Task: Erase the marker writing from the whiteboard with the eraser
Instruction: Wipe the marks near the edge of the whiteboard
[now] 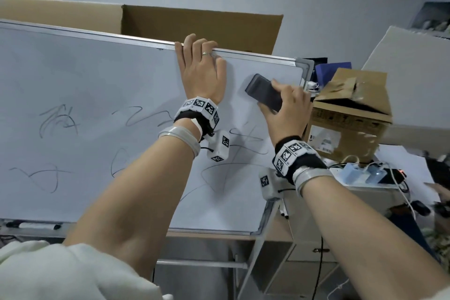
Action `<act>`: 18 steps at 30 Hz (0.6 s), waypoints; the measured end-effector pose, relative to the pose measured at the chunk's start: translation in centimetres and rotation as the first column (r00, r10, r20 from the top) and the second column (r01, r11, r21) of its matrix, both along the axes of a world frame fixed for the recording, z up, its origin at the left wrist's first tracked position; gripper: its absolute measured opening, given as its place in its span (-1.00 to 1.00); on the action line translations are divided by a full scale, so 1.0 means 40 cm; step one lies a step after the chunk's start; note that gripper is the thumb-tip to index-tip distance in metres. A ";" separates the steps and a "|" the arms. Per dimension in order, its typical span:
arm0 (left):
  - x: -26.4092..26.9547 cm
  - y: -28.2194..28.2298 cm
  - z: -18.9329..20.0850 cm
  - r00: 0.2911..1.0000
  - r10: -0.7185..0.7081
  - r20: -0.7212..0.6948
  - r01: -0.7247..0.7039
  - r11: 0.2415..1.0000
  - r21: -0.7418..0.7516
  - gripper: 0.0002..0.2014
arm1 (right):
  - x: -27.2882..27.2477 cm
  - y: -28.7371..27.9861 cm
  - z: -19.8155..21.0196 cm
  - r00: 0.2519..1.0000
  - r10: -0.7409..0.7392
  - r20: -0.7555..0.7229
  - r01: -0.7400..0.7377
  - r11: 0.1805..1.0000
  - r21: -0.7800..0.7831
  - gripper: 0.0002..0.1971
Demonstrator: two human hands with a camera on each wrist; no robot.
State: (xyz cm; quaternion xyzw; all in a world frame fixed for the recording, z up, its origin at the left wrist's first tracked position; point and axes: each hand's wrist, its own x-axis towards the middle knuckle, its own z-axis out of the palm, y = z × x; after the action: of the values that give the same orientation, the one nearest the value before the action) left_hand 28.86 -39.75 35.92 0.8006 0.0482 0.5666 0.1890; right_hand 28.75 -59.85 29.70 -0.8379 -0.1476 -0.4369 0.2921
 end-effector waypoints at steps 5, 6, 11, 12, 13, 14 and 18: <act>0.001 -0.002 -0.007 0.999 0.008 0.036 -0.008 1.000 -0.009 -0.66 | -0.049 0.030 -0.122 0.996 0.085 -0.023 -0.086 0.993 -0.086 -0.47; 0.001 -0.003 -0.008 0.999 0.009 0.040 -0.008 1.000 -0.010 -0.67 | -0.040 0.031 -0.099 0.996 0.082 -0.033 -0.085 0.992 -0.097 -0.48; 0.011 -0.010 -0.012 0.999 0.029 0.036 -0.029 1.000 0.008 -0.66 | 0.017 0.021 0.045 1.000 -0.008 0.004 0.008 0.999 0.047 -0.48; 0.013 -0.009 -0.013 0.998 0.032 0.046 -0.032 0.999 0.009 -0.67 | 0.010 0.025 0.027 1.000 0.005 -0.011 -0.005 0.999 0.047 -0.49; 0.015 -0.006 -0.014 0.998 0.035 0.054 -0.035 0.999 0.009 -0.67 | -0.002 0.030 -0.009 0.999 0.029 -0.034 -0.028 0.999 0.031 -0.50; 0.016 -0.002 -0.014 0.998 0.035 0.055 -0.035 0.999 0.009 -0.67 | -0.018 0.034 -0.054 0.997 0.054 -0.052 -0.054 0.999 -0.001 -0.51; 0.009 0.004 -0.016 0.999 0.036 0.012 -0.036 0.999 0.009 -0.66 | -0.038 0.036 -0.125 0.997 0.079 -0.020 -0.081 0.988 -0.134 -0.46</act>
State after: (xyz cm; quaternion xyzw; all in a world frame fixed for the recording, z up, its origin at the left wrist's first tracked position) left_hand 29.20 -39.61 35.28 0.7970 0.0588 0.5749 0.1754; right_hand 27.22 -58.40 24.71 -0.8523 -0.2082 -0.4076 0.2532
